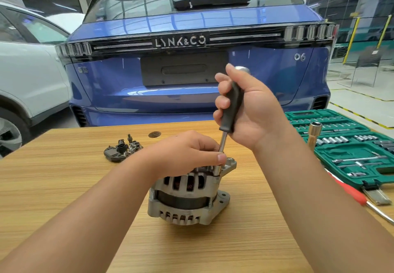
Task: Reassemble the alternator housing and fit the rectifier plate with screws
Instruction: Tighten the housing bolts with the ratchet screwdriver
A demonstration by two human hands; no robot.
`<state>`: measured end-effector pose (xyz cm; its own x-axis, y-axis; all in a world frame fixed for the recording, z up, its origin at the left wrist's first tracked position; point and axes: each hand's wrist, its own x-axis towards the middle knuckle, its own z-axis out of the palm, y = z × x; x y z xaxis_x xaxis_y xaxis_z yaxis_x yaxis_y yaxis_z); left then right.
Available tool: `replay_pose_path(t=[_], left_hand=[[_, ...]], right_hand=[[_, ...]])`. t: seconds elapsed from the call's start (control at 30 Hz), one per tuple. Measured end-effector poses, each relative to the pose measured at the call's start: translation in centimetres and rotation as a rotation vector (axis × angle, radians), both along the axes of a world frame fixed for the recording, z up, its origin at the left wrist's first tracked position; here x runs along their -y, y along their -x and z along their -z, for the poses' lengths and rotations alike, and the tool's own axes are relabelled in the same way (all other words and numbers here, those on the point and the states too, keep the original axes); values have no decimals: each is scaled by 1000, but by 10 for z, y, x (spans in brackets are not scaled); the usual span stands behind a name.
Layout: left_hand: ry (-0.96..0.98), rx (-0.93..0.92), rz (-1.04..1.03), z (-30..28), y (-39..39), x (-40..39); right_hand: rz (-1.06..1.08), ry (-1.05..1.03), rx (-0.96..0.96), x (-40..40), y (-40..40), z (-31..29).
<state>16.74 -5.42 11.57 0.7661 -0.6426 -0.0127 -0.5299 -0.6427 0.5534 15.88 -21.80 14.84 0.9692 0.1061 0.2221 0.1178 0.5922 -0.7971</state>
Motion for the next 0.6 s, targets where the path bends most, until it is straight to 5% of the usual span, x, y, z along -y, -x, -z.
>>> replay_pose_path(t=[0.1, 0.27, 0.6], left_hand=[[23, -13, -20, 2, -2, -3], [21, -16, -20, 1, -1, -2], [42, -30, -33, 0, 1, -3]], right_hand=[[-111, -104, 86, -8, 2, 3], [101, 45, 328, -16, 5, 7], [-198, -157, 271, -11, 1, 13]])
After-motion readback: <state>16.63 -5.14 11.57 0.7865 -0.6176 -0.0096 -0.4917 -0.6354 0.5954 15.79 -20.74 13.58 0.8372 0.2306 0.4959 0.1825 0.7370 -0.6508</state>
